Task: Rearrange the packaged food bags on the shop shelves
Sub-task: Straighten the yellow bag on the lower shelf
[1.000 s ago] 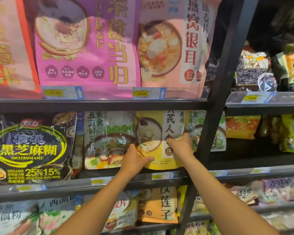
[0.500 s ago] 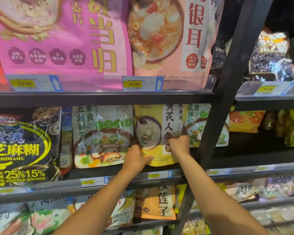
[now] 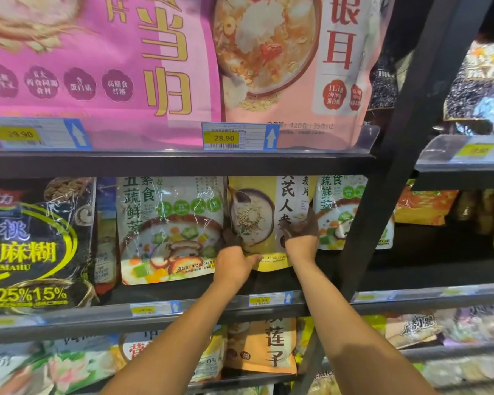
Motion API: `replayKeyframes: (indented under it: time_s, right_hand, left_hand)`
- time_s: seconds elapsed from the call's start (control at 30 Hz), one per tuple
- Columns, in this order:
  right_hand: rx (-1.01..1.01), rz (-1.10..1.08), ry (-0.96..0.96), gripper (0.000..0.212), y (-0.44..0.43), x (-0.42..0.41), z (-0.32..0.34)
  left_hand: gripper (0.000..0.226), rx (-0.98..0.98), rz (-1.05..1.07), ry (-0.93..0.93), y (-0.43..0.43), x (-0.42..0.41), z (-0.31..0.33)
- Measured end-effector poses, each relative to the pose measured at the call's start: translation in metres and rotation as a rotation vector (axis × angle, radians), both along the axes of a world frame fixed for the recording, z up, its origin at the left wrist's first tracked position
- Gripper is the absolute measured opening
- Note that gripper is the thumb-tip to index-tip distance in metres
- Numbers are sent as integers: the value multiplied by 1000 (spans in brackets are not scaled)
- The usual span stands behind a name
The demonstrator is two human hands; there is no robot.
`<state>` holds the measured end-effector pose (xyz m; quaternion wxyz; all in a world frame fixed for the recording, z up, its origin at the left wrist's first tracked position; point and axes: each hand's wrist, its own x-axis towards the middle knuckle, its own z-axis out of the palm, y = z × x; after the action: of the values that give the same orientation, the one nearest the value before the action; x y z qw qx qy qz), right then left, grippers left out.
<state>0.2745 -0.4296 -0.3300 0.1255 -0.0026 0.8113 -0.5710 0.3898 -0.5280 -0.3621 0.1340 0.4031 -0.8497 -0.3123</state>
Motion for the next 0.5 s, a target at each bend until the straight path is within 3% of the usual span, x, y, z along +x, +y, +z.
replayKeyframes:
  time_s: [0.17,0.33,0.5]
  right_hand:
    - [28,-25,29,48,1,2,0]
    - [63,-6,110,27,5,14,4]
    - [216,63,288,40,10,45,10]
  left_hand:
    - [52,47,8,31,4,3,4]
    - [37,138,10,107,6,10,8]
    - [49,167,-8,148,15,27,15]
